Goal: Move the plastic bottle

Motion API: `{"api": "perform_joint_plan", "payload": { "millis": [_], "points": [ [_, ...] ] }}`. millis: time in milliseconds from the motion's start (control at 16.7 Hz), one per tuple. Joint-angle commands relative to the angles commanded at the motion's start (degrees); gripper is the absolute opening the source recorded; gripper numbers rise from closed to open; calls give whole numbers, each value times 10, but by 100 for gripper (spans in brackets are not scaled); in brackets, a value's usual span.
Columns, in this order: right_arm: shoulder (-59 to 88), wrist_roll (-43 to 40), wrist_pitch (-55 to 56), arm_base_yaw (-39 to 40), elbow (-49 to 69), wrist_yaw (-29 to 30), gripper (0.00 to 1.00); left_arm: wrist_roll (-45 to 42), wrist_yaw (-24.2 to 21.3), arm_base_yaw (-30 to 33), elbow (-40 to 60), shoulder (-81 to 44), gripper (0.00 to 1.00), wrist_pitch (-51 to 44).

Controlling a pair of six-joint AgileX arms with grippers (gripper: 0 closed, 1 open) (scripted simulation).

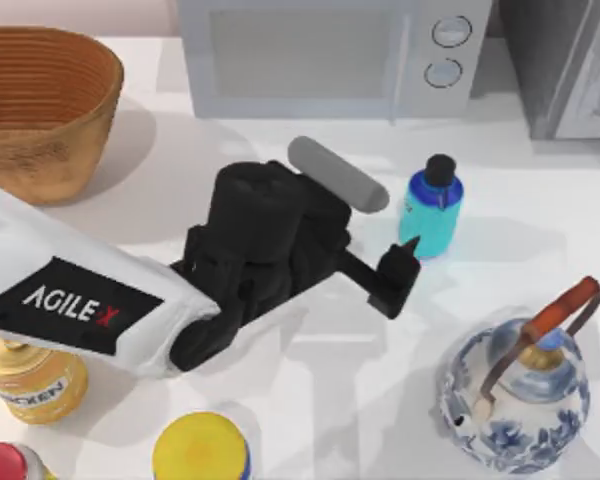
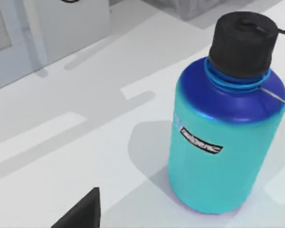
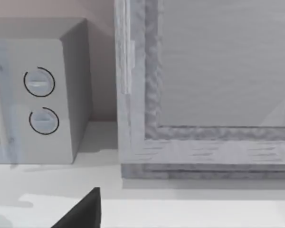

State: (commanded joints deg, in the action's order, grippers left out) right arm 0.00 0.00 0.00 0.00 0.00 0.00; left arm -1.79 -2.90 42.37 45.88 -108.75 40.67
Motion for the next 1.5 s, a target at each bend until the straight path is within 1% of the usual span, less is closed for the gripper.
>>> {"api": "perform_joint_plan", "payload": {
  "millis": [180,540,720,1140,1260,1500],
  "points": [
    [0,0,0,0,0,0,100,-1,-1,15,15,-36,100,14],
    [0,0,0,0,0,0,100,-1,-1,13,21,-42,100,12],
    [0,0,0,0,0,0,100,0,-1,16,75,-87,100,6],
    [0,0,0,0,0,0,100,3,2,22,241,-225,100,-22],
    [0,0,0,0,0,0,100,3,3,22,258,-239,100,-25],
    [0,0,0,0,0,0,100,3,3,22,259,-240,100,-26]
  ]
}}
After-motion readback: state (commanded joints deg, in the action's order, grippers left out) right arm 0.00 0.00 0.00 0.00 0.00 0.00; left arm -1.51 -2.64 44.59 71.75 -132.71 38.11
